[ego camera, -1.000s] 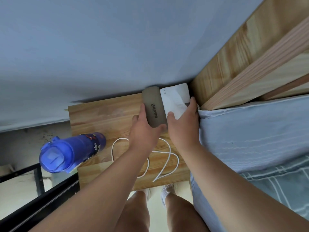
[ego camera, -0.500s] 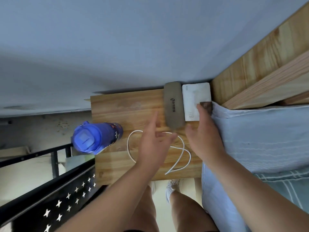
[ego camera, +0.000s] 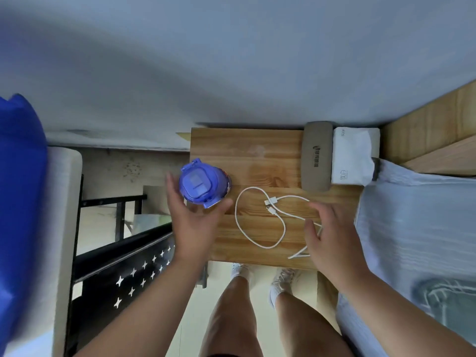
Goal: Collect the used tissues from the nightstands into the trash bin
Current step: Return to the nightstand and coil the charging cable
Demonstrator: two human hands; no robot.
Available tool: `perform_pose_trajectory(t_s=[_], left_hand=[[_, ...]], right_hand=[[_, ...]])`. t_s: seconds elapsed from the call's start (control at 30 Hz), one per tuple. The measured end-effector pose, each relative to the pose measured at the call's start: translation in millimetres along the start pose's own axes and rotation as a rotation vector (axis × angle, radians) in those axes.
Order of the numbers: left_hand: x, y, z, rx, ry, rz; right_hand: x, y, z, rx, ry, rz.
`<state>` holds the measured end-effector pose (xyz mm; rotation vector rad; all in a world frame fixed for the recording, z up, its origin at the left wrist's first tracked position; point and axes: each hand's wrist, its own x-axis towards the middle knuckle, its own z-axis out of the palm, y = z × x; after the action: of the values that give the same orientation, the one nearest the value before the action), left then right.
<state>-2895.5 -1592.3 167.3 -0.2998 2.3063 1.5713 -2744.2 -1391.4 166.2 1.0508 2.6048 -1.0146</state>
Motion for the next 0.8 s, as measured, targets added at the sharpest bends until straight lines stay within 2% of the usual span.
perform_pose_trajectory(t_s=[0.2,0.37,0.5,0.8], left_hand=[[28.9,16.1,21.5,0.122,-0.061,0.108],[49.1,48.4,62.6,0.047,-0.197,0.214],[61.9,69.5,103.8,0.014,-0.319,0.227],[58.6,66.1,144.3,0.086,-0.316,0.286]], right_hand=[[-2.0,12.4,-0.2,-0.037,-0.017,0.087],[-2.3,25.9,-2.2,-0.015,-0.009,0.144],[0.5,32.9,0.8,0.046,0.0,0.207],[2.3,41.6,10.4,0.196,-0.107,0.34]])
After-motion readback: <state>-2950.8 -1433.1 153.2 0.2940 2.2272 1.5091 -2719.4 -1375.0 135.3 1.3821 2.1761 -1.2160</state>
